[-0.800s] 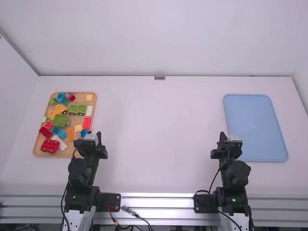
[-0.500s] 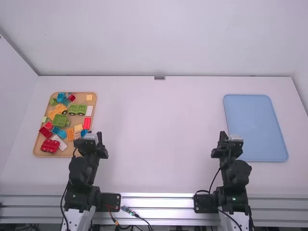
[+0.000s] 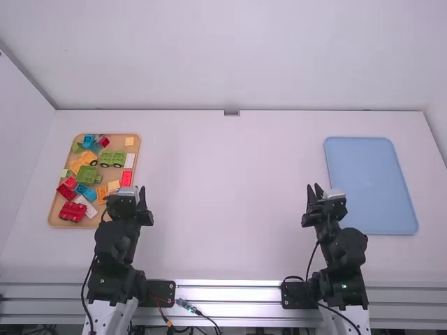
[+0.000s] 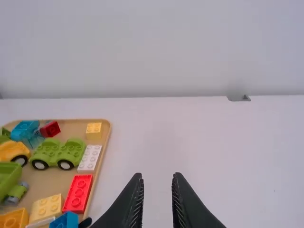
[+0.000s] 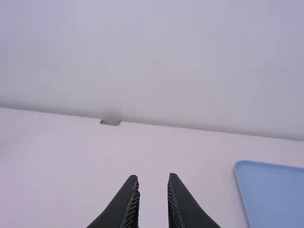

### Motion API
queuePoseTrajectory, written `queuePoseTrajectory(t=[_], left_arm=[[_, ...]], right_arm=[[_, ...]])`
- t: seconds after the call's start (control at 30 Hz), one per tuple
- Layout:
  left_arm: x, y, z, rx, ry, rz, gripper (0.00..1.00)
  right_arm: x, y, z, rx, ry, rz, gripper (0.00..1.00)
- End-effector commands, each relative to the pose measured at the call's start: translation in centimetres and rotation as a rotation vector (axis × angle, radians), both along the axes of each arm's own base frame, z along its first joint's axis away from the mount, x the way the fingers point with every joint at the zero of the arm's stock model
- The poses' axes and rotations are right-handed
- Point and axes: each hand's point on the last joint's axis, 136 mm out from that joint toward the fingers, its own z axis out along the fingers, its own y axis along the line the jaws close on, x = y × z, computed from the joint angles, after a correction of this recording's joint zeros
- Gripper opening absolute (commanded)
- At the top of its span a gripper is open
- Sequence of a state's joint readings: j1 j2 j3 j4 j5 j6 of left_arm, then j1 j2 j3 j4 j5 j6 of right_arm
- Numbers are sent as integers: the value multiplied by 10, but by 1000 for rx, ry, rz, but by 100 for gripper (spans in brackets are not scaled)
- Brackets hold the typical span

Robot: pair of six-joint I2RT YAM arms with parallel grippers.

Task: Assemble lego blocks to make yellow taxi

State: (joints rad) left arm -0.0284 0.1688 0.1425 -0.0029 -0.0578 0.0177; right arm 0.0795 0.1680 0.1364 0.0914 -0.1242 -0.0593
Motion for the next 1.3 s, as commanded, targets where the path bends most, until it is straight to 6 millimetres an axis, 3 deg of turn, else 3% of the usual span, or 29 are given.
queuePoseTrajectory(t=[0.0,0.37,0.7,1.1,1.27], left_arm=[[0,-1,22,23,-43,-6,18],[5,4,60,22,-119,29,26],[14,4,91,21,-142,29,36],[42,3,136,-23,-105,34,59],[59,11,105,-24,6,62,69]], right_arm=[[-2,7,25,-26,-56,34,18],[-2,24,62,-88,-151,96,26],[7,10,74,-58,-113,39,33],[23,2,94,-67,-54,6,47],[33,4,111,-67,-54,8,54]])
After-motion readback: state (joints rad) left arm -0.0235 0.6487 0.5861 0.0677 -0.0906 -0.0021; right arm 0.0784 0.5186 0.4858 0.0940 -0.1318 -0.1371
